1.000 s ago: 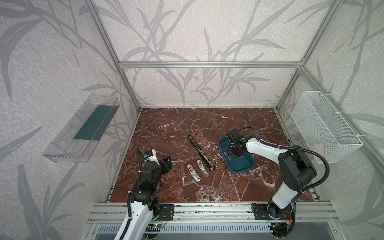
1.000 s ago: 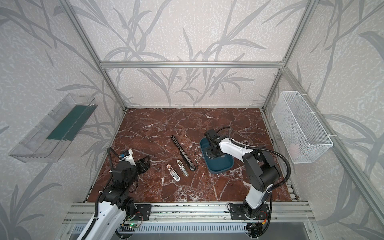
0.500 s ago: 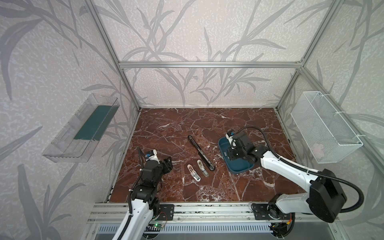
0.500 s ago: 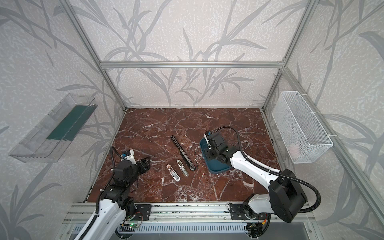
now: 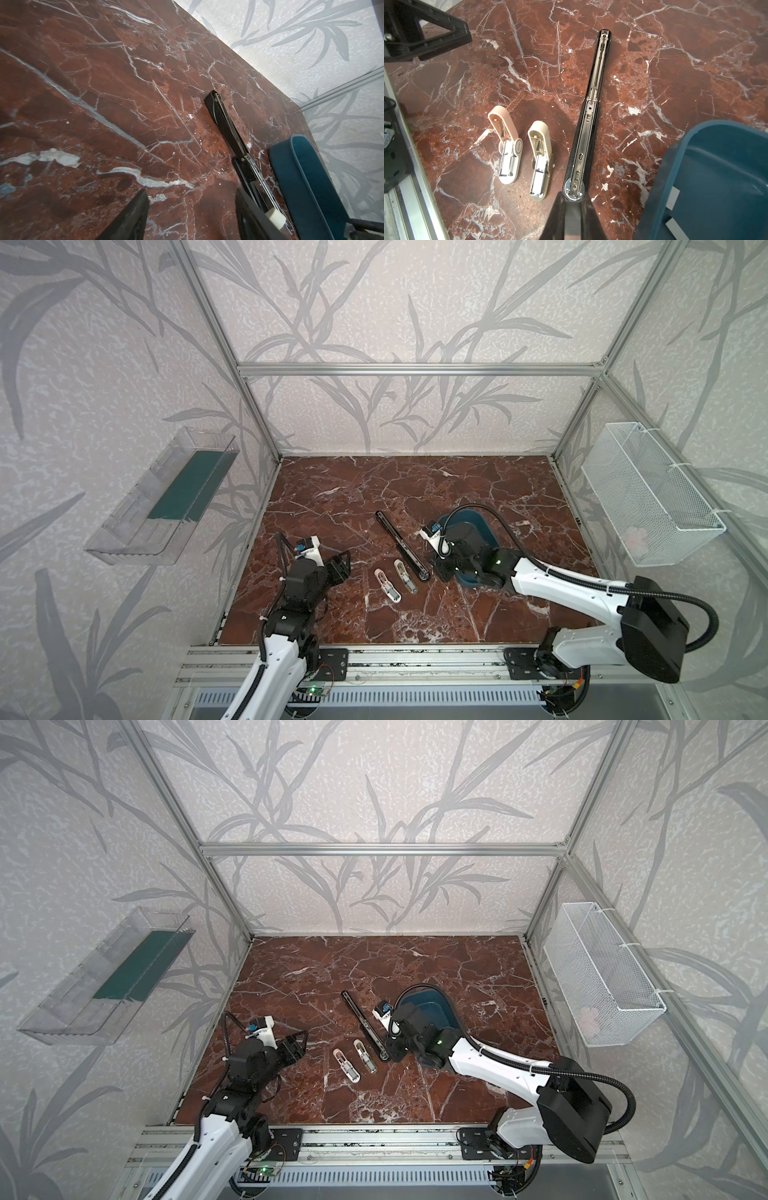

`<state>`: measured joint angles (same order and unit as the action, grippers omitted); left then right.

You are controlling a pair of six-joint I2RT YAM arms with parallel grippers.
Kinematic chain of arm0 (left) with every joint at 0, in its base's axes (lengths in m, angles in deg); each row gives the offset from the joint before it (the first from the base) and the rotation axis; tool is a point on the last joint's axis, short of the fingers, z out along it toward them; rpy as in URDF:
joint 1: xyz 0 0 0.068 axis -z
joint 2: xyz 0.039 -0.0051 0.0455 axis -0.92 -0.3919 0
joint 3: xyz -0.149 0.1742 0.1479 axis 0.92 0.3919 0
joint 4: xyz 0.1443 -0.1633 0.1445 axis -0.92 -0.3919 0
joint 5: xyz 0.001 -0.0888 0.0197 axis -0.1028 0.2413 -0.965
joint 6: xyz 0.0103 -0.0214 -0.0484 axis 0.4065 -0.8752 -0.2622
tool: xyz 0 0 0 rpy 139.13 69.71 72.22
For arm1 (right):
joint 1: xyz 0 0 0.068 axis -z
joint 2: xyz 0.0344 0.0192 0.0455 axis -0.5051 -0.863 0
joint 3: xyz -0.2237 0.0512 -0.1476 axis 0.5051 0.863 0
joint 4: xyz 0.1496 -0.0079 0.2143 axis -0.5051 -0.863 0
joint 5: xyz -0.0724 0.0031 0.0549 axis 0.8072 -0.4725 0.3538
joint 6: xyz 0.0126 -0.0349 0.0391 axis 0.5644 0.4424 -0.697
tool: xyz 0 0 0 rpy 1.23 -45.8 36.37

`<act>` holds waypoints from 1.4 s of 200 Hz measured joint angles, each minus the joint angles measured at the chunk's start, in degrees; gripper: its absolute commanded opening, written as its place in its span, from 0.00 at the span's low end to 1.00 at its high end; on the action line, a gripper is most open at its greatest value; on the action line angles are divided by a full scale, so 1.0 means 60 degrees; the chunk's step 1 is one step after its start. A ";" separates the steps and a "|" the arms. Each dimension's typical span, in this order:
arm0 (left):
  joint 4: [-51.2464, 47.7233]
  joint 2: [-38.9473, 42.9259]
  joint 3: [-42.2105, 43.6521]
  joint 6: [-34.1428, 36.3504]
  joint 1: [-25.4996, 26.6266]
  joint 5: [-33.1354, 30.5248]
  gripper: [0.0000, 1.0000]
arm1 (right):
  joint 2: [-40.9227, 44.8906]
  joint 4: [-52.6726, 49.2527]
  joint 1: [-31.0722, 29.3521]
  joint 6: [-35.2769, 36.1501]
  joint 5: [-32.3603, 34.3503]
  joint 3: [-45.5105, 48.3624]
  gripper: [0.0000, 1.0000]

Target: Load the staples into the stapler

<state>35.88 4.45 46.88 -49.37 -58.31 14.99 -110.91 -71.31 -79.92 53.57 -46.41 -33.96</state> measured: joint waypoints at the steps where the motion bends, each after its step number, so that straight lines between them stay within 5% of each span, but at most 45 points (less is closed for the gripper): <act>1: 0.0011 0.0000 0.0007 0.0000 0.0004 0.0029 0.67 | 0.0004 0.0015 0.0000 0.0000 -0.0011 0.0029 0.15; 280: -0.0095 0.0641 0.0113 -0.0142 0.0004 0.0266 0.67 | -0.2841 -0.0561 -0.0452 -0.0667 0.1231 -0.1679 0.13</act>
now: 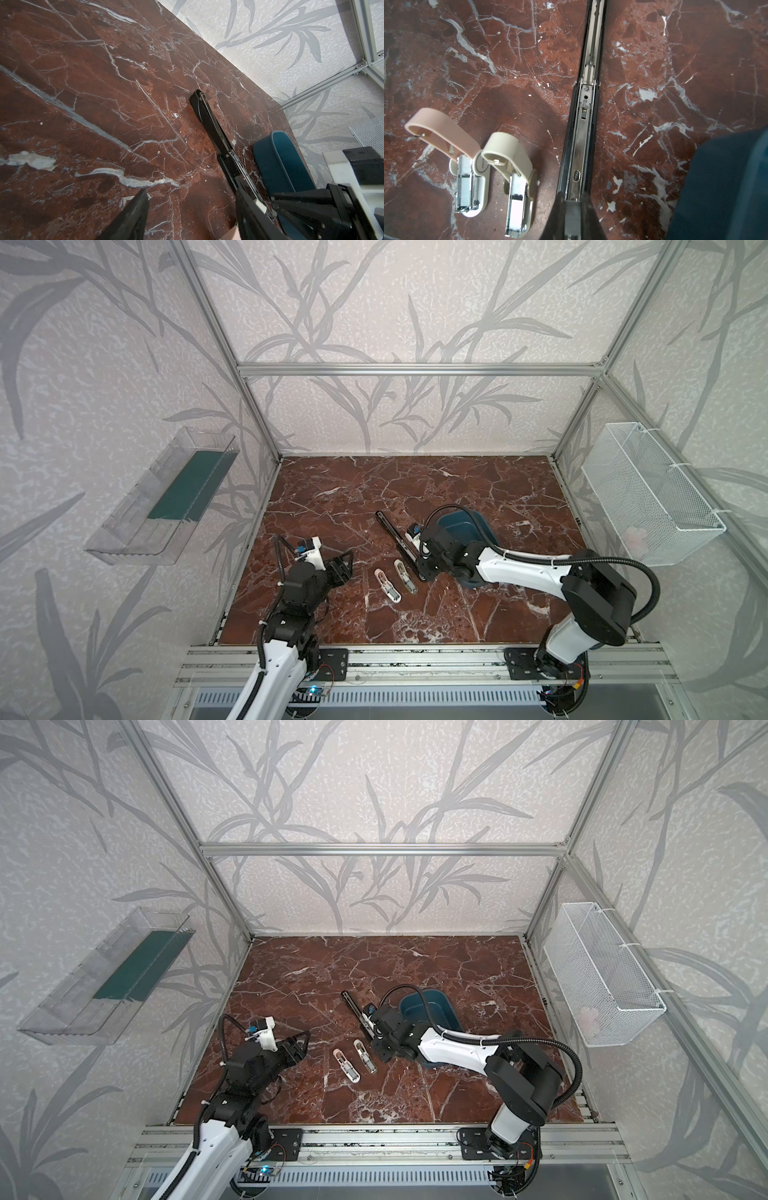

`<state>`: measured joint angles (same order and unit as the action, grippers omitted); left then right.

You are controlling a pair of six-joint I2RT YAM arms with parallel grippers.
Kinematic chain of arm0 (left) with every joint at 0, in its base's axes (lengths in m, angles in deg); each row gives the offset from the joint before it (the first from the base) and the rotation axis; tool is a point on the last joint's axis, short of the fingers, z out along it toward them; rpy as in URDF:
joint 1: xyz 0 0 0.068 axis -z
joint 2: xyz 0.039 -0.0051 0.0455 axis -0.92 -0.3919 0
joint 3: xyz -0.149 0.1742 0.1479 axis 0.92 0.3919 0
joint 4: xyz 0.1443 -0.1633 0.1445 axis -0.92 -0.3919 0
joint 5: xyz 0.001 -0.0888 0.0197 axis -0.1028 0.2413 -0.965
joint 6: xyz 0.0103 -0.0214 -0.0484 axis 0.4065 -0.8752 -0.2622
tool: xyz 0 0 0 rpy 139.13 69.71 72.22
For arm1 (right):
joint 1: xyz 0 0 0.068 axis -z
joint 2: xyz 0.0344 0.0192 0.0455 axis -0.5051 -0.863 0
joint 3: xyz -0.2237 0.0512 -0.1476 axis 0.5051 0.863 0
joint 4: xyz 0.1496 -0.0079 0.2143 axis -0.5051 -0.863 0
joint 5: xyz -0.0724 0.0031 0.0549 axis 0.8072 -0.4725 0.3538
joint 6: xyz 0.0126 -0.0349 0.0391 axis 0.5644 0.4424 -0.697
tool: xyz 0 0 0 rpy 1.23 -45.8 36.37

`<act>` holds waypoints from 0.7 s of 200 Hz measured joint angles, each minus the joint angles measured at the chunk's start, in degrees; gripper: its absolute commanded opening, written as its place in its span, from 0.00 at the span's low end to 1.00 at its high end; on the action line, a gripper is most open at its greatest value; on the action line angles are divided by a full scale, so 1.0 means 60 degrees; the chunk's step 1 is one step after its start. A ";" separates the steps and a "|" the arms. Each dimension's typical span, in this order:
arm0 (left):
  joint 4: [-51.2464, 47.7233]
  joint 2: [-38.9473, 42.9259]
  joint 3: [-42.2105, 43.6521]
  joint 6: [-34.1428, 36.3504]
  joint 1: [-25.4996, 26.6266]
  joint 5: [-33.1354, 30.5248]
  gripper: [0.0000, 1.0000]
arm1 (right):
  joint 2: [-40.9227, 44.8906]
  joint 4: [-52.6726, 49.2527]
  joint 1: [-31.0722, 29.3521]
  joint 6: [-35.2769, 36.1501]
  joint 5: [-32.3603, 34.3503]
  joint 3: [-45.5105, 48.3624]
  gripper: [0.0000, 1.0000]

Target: Load the staples into the stapler

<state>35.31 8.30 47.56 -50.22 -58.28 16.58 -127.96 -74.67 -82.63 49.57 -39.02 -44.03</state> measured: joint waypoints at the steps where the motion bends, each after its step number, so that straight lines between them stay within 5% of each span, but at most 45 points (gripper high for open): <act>1: 0.0000 0.0000 0.0000 0.0000 0.0000 0.0000 0.67 | -0.0004 0.0000 0.0000 0.0000 0.0000 -0.0004 0.13; 140: -0.0047 0.0000 0.0000 -0.0004 0.0000 -0.0029 0.67 | -0.0342 -0.0095 -0.0084 0.0000 0.0178 -0.0186 0.12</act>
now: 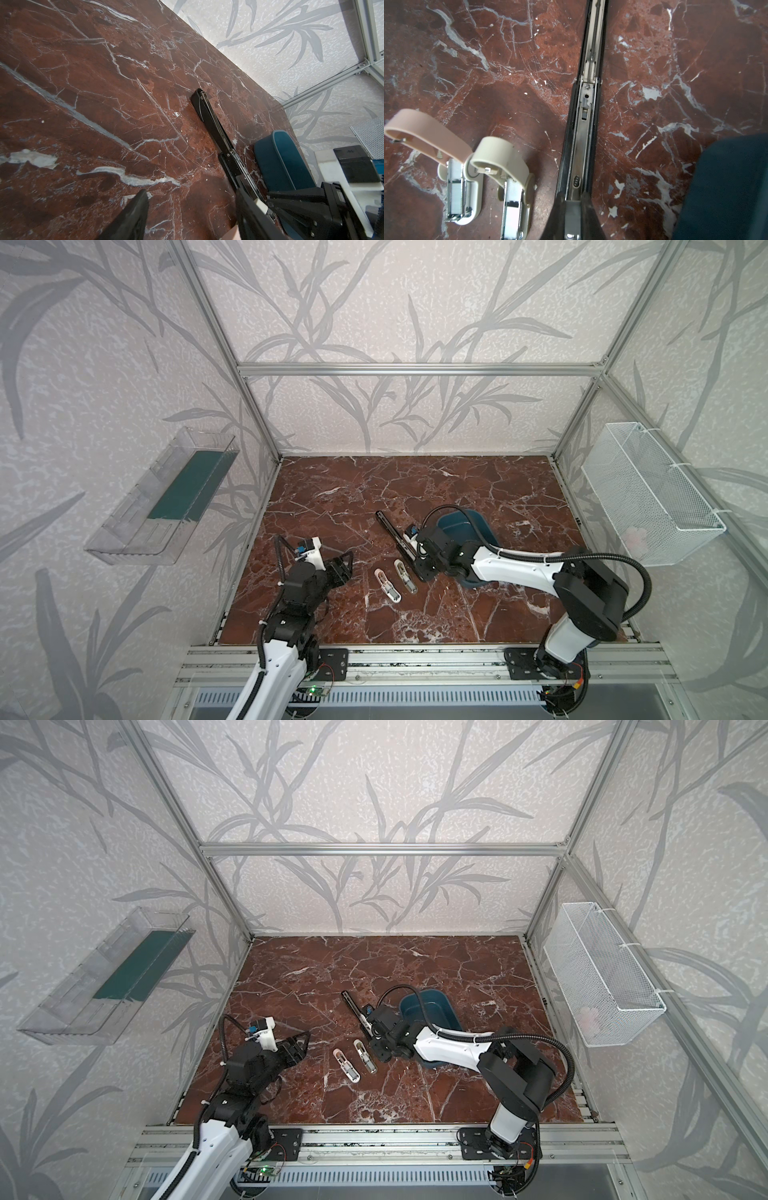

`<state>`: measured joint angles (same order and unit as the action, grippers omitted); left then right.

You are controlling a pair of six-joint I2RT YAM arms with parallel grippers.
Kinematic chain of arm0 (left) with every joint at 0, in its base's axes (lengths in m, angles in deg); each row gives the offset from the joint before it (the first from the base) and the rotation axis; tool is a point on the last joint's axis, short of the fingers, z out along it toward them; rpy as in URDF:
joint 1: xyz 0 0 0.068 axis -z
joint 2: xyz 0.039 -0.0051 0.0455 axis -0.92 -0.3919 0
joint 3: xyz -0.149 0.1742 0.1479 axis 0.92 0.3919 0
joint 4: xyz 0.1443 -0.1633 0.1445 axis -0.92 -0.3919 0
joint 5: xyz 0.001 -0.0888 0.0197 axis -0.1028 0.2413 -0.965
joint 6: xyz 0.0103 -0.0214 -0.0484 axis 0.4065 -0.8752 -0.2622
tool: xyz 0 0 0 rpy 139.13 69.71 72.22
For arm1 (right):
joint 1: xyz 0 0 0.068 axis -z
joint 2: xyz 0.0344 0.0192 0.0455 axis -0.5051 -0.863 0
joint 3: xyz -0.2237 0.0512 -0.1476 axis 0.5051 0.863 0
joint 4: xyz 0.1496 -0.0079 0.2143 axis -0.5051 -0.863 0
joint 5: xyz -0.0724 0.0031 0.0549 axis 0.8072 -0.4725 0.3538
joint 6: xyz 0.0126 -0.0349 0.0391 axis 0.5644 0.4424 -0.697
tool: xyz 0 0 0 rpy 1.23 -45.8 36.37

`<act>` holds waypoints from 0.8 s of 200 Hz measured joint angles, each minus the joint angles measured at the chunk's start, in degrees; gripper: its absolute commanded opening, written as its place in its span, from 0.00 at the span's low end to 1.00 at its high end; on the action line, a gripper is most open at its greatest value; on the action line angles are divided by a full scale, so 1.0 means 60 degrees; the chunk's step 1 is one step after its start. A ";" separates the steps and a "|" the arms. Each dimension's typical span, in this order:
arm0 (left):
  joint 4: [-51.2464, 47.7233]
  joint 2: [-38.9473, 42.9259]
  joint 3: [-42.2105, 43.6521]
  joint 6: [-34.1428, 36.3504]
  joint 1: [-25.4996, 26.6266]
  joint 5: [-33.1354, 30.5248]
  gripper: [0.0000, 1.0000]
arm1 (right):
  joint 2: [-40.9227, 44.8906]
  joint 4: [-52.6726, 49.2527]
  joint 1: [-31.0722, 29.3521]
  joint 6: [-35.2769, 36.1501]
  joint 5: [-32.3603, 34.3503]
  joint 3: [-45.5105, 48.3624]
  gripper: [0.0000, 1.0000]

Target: Load the staples into the stapler

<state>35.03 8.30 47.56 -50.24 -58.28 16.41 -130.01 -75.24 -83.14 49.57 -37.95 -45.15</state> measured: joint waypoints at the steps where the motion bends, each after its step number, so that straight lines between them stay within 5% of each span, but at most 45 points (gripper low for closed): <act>1: 0.0000 0.0000 0.0000 0.0004 0.0000 0.0004 0.67 | 0.0000 0.0000 0.0000 0.0000 0.0000 0.0000 0.12; 160: 0.0004 0.0000 0.0000 0.0000 0.0007 0.0004 0.67 | -0.0007 -0.0131 -0.0335 -0.0437 0.0495 0.0204 0.17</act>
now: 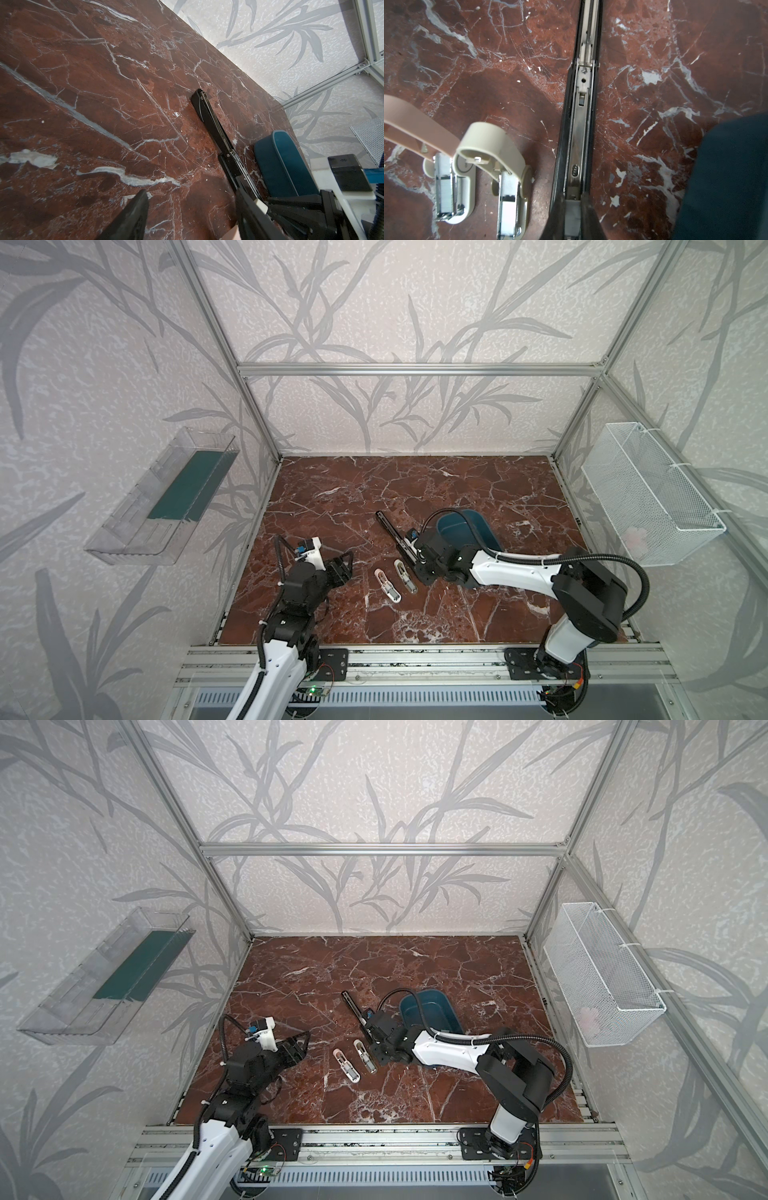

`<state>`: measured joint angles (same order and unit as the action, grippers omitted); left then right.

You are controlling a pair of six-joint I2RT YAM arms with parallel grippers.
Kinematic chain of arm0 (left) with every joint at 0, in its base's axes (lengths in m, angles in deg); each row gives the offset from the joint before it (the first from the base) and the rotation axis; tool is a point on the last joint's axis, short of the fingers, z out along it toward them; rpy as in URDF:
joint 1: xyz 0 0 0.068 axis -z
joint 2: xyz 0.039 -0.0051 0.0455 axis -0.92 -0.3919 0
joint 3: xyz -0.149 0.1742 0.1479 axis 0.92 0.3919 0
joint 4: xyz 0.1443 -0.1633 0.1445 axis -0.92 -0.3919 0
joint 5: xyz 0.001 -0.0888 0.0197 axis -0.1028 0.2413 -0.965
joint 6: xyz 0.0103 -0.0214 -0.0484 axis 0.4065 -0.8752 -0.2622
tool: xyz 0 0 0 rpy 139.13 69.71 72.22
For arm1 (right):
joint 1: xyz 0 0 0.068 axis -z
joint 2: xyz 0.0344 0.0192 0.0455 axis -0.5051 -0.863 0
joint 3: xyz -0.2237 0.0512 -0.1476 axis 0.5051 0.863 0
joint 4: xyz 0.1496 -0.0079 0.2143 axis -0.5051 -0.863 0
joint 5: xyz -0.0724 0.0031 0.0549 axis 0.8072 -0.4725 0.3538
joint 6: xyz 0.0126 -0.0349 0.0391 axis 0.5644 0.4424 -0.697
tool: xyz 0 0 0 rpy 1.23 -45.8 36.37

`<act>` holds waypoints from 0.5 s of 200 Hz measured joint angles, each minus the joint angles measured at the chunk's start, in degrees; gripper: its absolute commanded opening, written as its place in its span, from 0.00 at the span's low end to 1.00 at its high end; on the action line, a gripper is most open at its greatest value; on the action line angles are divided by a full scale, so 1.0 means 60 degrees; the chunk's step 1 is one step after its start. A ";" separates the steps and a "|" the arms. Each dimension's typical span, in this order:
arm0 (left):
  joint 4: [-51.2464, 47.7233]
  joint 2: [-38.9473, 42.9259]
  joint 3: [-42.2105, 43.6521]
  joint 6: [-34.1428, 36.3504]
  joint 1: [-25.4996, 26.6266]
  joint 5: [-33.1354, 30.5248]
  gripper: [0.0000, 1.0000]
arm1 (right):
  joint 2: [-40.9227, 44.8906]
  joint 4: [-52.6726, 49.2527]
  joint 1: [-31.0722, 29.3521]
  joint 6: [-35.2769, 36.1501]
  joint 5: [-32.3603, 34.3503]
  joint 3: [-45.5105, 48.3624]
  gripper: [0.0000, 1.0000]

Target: Load the staples into the stapler

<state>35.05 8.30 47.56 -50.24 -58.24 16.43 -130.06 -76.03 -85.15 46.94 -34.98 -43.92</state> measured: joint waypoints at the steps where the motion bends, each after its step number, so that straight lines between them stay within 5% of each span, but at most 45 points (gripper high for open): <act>1: 0.0000 0.0000 0.0000 0.0000 0.0000 0.0000 0.67 | 0.0000 0.0000 -0.0004 -0.0004 0.0000 0.0000 0.17; 100: 0.0004 0.0000 0.0000 -0.0004 0.0000 0.0000 0.67 | 0.0091 -0.0437 -0.0138 -0.0219 0.0069 0.0248 0.35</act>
<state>35.07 8.30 47.56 -50.26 -58.24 16.43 -129.51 -78.65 -85.98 45.63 -34.56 -42.44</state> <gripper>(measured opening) 0.672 0.315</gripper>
